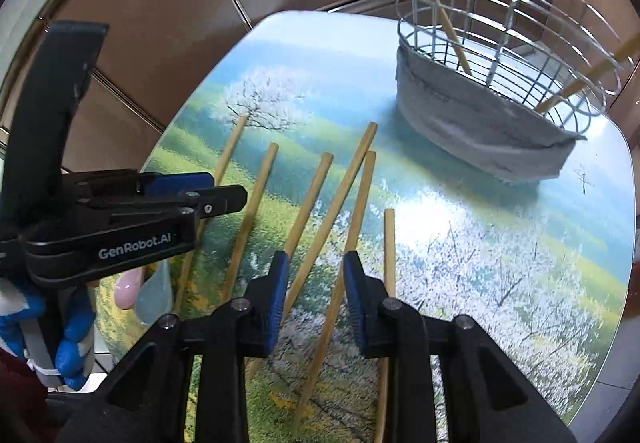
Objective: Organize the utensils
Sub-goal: 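Move both tools back over the remaining chopsticks on the table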
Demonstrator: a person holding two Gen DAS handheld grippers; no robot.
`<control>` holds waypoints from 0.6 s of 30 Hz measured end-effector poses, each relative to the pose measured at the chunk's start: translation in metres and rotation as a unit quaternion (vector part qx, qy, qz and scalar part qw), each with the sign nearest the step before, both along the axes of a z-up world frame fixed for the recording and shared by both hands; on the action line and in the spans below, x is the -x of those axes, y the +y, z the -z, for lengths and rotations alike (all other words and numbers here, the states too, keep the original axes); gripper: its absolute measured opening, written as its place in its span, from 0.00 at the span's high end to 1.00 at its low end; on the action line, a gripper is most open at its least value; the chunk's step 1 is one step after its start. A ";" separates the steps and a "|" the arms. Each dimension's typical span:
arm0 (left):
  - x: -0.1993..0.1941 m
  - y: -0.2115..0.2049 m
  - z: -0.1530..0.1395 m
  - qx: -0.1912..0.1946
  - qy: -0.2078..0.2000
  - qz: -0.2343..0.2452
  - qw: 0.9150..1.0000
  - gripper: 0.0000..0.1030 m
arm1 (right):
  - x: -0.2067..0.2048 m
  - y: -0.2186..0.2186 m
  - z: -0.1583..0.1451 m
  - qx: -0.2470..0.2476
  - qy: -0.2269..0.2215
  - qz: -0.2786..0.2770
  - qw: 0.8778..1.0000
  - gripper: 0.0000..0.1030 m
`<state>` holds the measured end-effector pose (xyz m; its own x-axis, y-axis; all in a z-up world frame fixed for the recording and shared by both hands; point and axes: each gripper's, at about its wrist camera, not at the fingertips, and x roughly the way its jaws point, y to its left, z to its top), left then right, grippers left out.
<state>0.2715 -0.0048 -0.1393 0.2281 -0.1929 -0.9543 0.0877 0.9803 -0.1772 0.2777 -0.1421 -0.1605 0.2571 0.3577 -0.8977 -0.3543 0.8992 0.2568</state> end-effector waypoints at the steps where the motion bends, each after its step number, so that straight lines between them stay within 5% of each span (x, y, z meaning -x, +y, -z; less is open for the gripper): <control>1: -0.002 0.000 0.001 0.002 0.003 0.000 1.000 0.66 | -0.003 0.001 0.002 0.005 0.001 0.000 1.000 0.74; 18: -0.019 -0.010 0.019 -0.002 0.033 0.009 0.999 0.76 | -0.026 0.005 0.029 0.035 0.021 -0.010 0.999 0.77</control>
